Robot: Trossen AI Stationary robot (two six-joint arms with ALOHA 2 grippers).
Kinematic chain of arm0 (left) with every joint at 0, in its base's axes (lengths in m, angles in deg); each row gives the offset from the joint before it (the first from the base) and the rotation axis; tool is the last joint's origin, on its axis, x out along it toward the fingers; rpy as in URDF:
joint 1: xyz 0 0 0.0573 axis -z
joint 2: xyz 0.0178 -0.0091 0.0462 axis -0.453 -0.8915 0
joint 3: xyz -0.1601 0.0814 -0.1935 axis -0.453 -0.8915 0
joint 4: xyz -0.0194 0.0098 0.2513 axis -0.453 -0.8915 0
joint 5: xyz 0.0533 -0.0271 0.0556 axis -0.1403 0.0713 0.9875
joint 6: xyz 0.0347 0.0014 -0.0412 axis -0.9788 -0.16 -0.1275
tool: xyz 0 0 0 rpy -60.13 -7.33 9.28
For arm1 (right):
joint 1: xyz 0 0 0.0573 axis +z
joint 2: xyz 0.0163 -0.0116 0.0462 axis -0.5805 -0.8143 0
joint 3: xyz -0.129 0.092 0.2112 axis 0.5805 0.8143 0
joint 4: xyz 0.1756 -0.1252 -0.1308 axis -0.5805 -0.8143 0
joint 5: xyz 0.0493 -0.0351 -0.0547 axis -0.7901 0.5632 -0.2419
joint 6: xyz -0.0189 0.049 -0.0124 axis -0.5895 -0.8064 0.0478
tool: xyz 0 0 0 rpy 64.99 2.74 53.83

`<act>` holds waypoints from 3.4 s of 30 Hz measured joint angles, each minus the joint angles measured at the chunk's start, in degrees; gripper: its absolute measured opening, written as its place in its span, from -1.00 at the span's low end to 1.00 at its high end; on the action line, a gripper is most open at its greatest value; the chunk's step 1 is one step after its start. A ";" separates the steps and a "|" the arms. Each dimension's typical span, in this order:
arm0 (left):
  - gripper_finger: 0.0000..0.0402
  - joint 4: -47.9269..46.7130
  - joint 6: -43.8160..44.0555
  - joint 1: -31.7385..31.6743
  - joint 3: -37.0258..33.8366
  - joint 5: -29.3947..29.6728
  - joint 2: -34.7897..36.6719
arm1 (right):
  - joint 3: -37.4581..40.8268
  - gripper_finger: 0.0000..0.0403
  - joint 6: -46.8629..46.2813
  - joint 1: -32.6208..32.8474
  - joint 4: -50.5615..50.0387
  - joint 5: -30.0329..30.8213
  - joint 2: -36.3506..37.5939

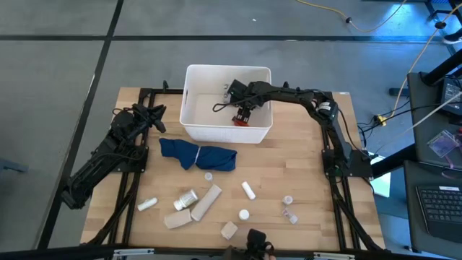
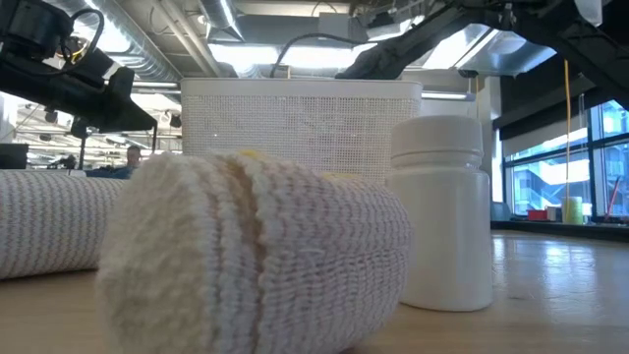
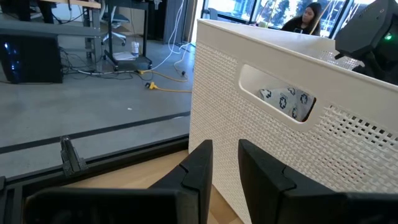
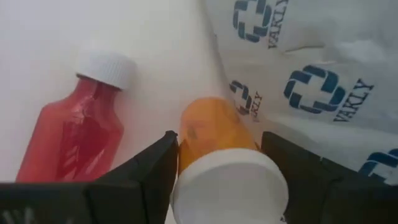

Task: Pick & place medical supplies in basket/bin
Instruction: Put the orange pill bottle into the white bin, then adjust the white bin

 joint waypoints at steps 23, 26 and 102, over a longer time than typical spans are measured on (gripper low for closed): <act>-0.64 0.00 0.00 0.02 0.00 0.00 0.01 | -19.62 0.48 -2.76 0.66 -21.15 -0.48 -0.02; -0.64 0.00 0.00 0.00 0.00 0.00 0.02 | -27.22 0.49 -4.68 1.55 -26.63 -0.49 0.02; -0.64 -2.43 -1.49 0.02 0.00 0.19 -0.11 | -16.85 -0.94 -10.71 32.01 -41.25 8.33 9.34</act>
